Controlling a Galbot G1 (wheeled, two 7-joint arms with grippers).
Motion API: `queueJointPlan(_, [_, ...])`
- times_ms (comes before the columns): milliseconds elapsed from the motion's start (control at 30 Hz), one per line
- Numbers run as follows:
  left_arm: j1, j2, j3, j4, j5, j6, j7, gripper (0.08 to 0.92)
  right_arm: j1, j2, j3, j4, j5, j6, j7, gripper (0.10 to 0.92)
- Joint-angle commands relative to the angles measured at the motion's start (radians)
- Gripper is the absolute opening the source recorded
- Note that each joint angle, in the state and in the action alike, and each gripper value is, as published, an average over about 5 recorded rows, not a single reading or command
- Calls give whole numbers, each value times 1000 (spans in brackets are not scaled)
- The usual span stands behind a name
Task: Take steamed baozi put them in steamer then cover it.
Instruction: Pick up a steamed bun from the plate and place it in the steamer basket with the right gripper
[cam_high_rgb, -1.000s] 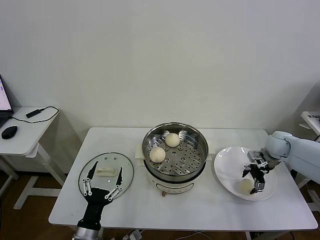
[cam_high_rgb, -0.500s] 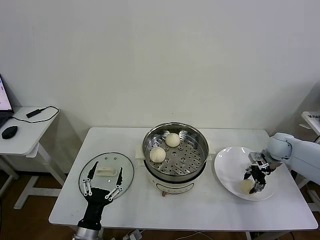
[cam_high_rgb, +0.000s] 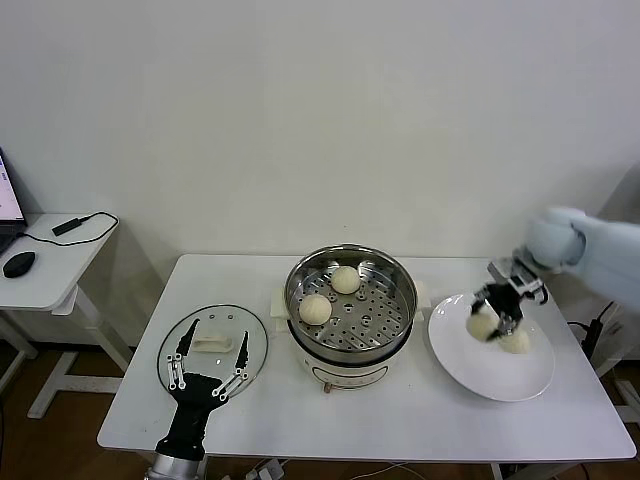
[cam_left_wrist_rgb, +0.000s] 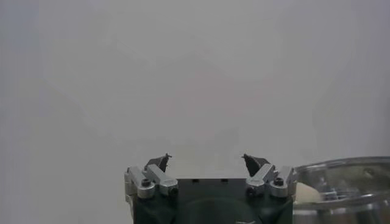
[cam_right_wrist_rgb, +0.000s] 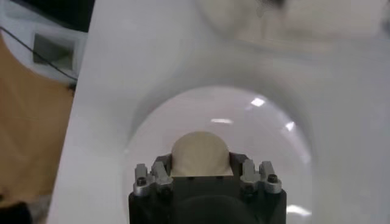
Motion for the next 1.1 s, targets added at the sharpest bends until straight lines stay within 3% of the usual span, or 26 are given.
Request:
queueJointPlan(33, [3,1,-1,-12,0,-1,0,823,326,104,-90,206,-12,186,-24,653])
queueJointPlan(200, [5,0,-2,-18,-1,-3,-1,823,311,178,-53,294,-75,277,16,652])
queueJointPlan(400, [2,-1,-4,-20,-4,-3,-2,823,182,245,-6,341,-250,363,75,638])
queueJointPlan(767, [1,-5,-12,-25,-19,0,-4,823,-11,313,64,289,-495,535,159,644])
queueJointPlan(1100, [3,-4,-20,-31,-28,1,-4,823,-143,323,118,232,-570,621,165,658])
